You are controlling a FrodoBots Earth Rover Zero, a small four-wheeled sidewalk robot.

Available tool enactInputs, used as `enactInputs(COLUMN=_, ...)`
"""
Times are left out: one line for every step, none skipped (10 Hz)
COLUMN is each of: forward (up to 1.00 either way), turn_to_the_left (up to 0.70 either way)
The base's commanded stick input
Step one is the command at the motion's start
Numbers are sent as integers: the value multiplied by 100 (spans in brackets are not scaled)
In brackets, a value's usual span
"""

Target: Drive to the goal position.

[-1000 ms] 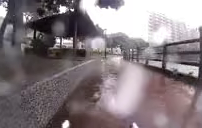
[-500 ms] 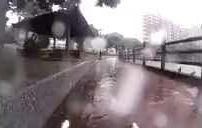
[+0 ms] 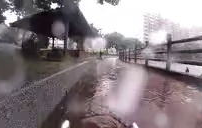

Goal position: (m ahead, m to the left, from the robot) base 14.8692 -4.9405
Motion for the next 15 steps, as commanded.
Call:
enactInputs(forward=70, turn_to_the_left=0)
enactInputs(forward=70, turn_to_the_left=0)
enactInputs(forward=70, turn_to_the_left=0)
enactInputs(forward=70, turn_to_the_left=0)
enactInputs(forward=70, turn_to_the_left=0)
enactInputs(forward=70, turn_to_the_left=0)
enactInputs(forward=70, turn_to_the_left=0)
enactInputs(forward=70, turn_to_the_left=0)
enactInputs(forward=70, turn_to_the_left=0)
enactInputs(forward=70, turn_to_the_left=0)
enactInputs(forward=70, turn_to_the_left=0)
enactInputs(forward=70, turn_to_the_left=0)
enactInputs(forward=70, turn_to_the_left=0)
enactInputs(forward=70, turn_to_the_left=0)
enactInputs(forward=70, turn_to_the_left=0)
